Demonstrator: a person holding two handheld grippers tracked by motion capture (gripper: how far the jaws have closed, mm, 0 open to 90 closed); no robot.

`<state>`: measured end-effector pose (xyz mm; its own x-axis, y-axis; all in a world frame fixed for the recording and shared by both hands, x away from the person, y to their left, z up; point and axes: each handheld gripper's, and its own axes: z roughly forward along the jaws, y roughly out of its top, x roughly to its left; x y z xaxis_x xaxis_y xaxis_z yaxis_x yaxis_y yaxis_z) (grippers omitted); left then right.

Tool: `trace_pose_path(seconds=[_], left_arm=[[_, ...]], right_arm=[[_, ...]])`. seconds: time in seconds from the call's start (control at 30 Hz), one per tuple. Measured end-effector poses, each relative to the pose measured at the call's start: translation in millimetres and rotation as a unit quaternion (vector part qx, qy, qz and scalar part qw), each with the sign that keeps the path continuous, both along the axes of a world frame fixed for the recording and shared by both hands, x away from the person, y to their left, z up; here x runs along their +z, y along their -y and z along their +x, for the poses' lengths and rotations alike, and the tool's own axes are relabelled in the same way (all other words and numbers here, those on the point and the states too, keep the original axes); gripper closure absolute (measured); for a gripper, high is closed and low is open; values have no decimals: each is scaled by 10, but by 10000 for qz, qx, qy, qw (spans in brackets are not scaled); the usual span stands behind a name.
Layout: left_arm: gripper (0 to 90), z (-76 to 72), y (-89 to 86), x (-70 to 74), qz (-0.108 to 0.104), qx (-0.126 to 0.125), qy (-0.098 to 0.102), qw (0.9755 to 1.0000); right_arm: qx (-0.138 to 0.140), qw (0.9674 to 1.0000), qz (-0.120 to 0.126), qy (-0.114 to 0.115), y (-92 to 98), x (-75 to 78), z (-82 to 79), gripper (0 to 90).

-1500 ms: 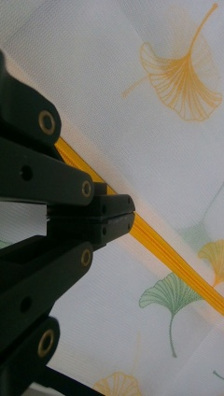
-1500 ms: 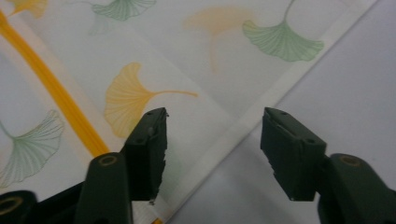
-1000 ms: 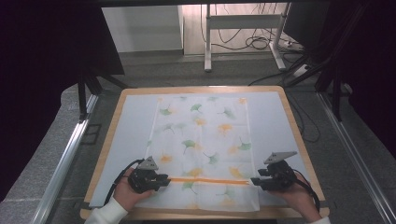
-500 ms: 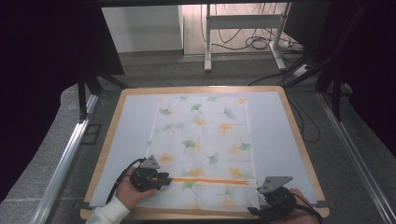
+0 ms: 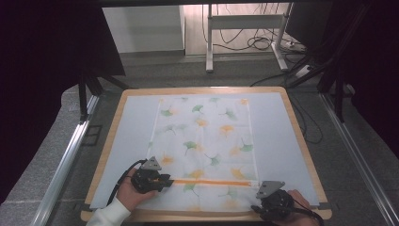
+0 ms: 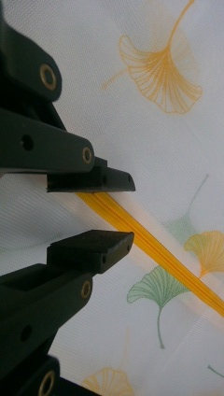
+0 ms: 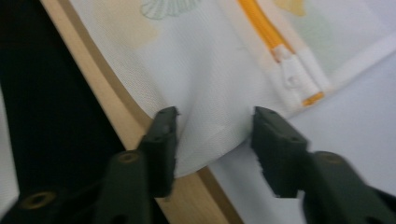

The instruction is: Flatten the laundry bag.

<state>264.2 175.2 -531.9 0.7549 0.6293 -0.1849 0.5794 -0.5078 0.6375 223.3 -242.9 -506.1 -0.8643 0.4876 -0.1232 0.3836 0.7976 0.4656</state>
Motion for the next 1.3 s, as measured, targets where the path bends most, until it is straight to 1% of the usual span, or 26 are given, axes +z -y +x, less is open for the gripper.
trace_pose_path(seconds=[0.03, 0.17, 0.23, 0.3, 0.33, 0.37, 0.4, 0.47, 0.57, 0.6, 0.63, 0.67, 0.73, 0.87, 0.93, 1.0, 1.07, 1.1, 1.13, 1.17, 1.2, 1.23, 1.27, 1.3], left_arm=[[704, 1, 0, -1, 3, -5, -1, 10000], [705, 0, 1, -2, 9, -11, -9, 10000], [705, -1, 0, -2, 11, -16, -11, 10000], [705, 0, -1, -2, 12, -18, -10, 10000], [704, -2, 4, -5, -19, 9, -14, 10000], [704, -2, 4, -5, -18, 18, -7, 10000], [704, 2, -1, -2, 11, 4, 1, 10000], [702, 7, -4, 0, 8, 54, 13, 10000], [698, 27, -12, 5, -9, 147, 43, 9999], [696, 36, -23, 11, 25, 134, 51, 9999], [695, 39, -23, 14, -7, 180, 60, 9998], [693, 40, -25, 19, -35, 202, 60, 9998], [692, 46, -38, 33, -8, 175, 80, 9998], [687, 48, -42, 47, -34, 210, 109, 9997], [686, 49, -47, 52, -56, 234, 125, 9996], [683, 49, -46, 54, -59, 244, 130, 9996], [675, 47, -36, 54, -69, 256, 142, 9995], [668, 47, -34, 56, -61, 253, 151, 9995], [659, 46, -31, 58, -61, 259, 161, 9995], [651, 46, -28, 60, -64, 271, 174, 9995], [644, 46, -26, 62, -72, 278, 182, 9994], [635, 48, -21, 63, -77, 297, 190, 9993], [609, 51, -17, 64, -70, 306, 195, 9993], [609, 58, -13, 64, -61, 305, 202, 9993]], right_arm=[[-17, 10000, 7, 13, 10, 4, 9, 579], [-18, 9997, 165, -186, 34, 28, 34, 708], [-24, 9995, 225, -224, 38, 39, 41, 759], [-101, 9990, 345, -256, 60, 63, 71, 822], [-164, 9988, 365, -291, 78, 78, 108, 846], [-164, 9988, 365, -291, 78, 78, 108, 846], [-180, 9987, 364, -302, 86, 80, 131, 850], [-240, 9986, 366, -281, 97, 76, 186, 852], [-269, 9987, 362, -241, 100, 69, 294, 852], [-289, 9986, 371, -222, 92, 69, 335, 852], [-311, 9985, 378, -239, 80, 70, 377, 852], [-282, 9985, 395, -243, 65, 67, 417, 852], [-233, 9984, 438, -271, 23, 64, 472, 852], [-93, 9986, 427, -294, -50, 64, 483, 849], [-74, 9984, 465, -301, -33, 76, 466, 842], [-70, 9981, 522, -326, -1, 77, 457, 809], [-34, 9977, 564, -366, 20, 69, 449, 740], [-48, 9974, 589, -408, 28, 72, 445, 679], [-63, 9969, 669, -411, 40, 82, 451, 602], [-135, 9962, 758, -412, 59, 105, 456, 555], [-188, 9954, 860, -370, 87, 134, 470, 529], [-279, 9941, 977, -378, 116, 166, 492, 512], [-423, 9908, 1226, -382, 173, 222, 566, 491], [-423, 9908, 1226, -382, 173, 222, 566, 491]])
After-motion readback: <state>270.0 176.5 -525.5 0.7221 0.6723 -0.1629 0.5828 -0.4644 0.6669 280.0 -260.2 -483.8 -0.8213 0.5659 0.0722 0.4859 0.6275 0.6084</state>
